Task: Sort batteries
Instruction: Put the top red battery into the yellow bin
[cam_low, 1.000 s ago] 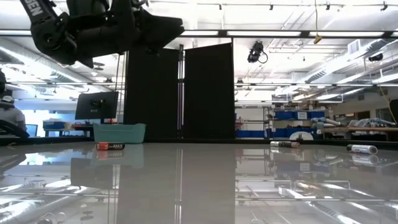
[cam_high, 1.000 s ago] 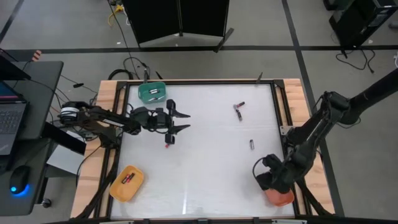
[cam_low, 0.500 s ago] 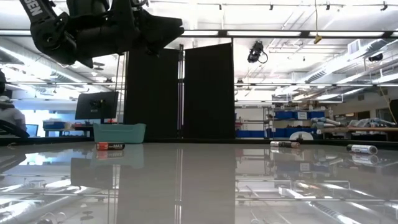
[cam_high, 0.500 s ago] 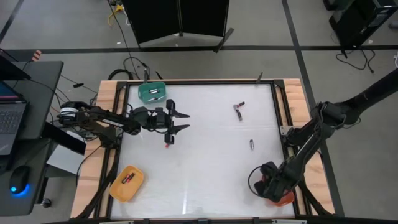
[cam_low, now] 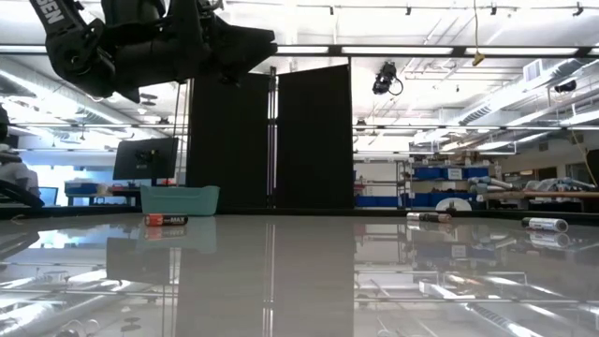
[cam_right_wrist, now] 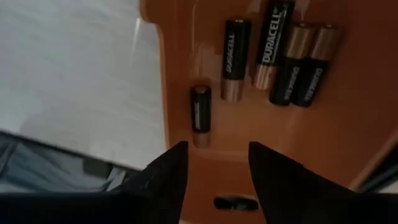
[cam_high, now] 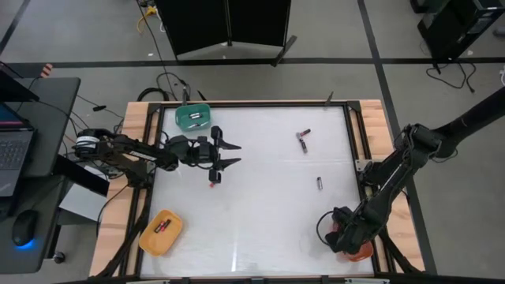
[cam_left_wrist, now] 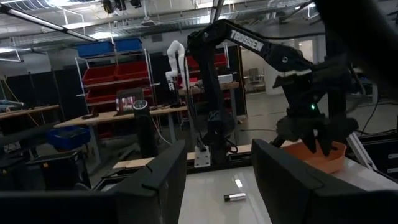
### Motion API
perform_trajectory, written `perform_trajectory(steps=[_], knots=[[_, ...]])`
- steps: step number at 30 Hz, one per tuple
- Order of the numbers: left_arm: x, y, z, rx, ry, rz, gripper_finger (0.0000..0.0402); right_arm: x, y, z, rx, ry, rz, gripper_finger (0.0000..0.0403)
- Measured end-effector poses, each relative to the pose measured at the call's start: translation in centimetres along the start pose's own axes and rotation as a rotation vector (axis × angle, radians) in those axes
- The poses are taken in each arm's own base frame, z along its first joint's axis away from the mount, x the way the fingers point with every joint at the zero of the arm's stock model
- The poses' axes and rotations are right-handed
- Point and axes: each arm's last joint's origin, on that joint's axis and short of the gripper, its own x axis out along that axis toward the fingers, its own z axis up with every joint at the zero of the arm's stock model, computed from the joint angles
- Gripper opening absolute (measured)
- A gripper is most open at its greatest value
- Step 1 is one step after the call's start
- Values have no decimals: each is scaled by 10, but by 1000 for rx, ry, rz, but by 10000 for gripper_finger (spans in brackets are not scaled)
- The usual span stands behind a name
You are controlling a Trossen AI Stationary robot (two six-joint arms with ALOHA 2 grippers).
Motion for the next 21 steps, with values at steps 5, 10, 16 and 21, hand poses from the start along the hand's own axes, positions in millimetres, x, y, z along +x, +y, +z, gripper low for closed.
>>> perform_trajectory(steps=[5, 10, 16, 21], knots=[[0, 0, -2, -4, 24, -3, 188, -18, -10, 2, -24, -16, 22, 178], [0, -1, -5, -14, 53, -6, 188, -37, -14, 18, -134, -168, 104, 171], [0, -1, -6, -36, 62, -10, 188, -66, -11, 57, -282, -385, 163, 153], [0, -2, -9, -41, 92, -17, 188, -91, -1, 107, -397, -610, 157, 149]])
